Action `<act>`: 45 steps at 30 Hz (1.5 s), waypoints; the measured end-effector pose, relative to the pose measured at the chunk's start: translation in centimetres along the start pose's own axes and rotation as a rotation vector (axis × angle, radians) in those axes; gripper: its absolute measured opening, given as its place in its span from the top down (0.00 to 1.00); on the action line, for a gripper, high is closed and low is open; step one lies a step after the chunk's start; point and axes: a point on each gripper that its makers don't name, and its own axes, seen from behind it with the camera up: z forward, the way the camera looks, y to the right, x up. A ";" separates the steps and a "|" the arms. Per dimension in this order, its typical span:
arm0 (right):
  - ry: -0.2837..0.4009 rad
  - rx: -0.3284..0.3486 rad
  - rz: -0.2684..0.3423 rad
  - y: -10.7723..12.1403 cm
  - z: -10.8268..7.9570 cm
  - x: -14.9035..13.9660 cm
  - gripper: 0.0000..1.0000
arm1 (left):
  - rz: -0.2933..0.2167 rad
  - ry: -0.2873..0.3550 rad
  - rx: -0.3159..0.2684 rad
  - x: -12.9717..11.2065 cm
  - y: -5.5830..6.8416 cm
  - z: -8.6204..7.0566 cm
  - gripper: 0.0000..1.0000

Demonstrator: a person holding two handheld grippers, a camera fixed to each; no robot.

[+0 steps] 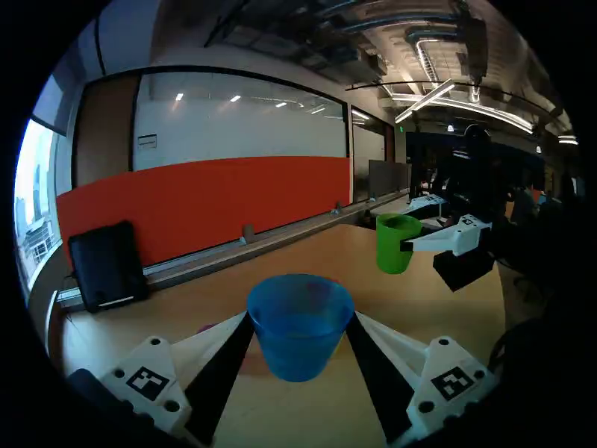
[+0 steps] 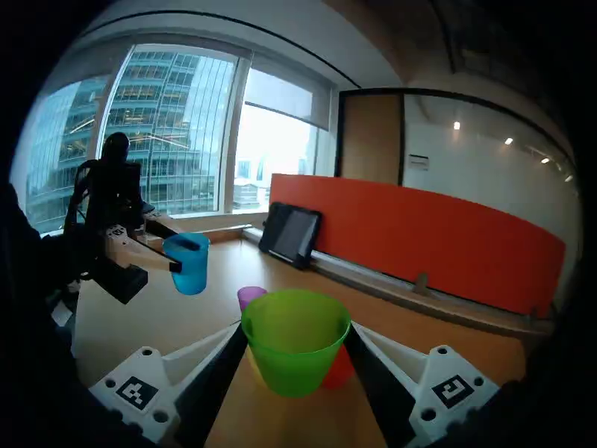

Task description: Pour water

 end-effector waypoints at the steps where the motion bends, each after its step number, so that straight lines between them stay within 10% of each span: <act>1: 0.006 -0.001 0.002 0.0 0.0 0.3 0.08 | 0.001 0.007 0.000 0.3 0.0 -0.1 0.14; 20: 0.082 0.003 -0.003 -0.3 -0.4 4.0 0.08 | 0.021 0.132 0.021 5.0 -0.1 -1.3 0.14; 45: 0.106 0.055 -0.019 -2.2 0.9 4.3 0.08 | 0.125 0.140 0.059 7.3 -0.4 -1.3 0.14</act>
